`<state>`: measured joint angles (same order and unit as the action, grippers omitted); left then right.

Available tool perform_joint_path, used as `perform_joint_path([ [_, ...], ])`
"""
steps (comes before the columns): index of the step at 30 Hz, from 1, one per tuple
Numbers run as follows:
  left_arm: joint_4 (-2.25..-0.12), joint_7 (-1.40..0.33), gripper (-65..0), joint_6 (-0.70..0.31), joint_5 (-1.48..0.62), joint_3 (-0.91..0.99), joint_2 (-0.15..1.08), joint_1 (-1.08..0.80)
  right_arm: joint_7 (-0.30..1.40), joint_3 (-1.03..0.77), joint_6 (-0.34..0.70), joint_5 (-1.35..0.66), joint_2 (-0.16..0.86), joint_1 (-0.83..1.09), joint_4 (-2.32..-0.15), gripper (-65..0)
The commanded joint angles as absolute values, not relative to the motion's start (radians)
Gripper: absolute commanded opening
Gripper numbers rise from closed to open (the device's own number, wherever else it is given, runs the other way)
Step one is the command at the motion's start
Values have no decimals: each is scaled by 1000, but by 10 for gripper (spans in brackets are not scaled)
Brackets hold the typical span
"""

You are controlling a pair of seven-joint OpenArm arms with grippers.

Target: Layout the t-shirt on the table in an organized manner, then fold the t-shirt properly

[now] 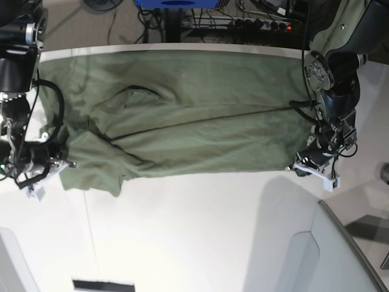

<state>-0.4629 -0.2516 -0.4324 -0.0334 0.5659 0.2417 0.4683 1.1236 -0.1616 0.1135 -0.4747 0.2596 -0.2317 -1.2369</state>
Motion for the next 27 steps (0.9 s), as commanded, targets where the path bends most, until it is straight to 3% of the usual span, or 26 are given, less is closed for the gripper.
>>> perform_joint_path([
  [1, -512, -231, -650, -437, -45, 565, 257, 503, 1098, -165, 116, -484, 272, -252, -1253, -650],
  [14, -705, -234, -650, -438, -58, 378, 269, 512, 901, -162, 127, -483, 294, -280, -1253, -650],
  [20, -717, -234, -650, -438, -58, 380, 272, 519, 802, -162, 266, -483, 294, -275, -1250, -650],
  [27, -835, -348, -650, -438, -173, 380, 275, 512, 693, -162, 278, -483, 294, -275, -1222, -650],
])
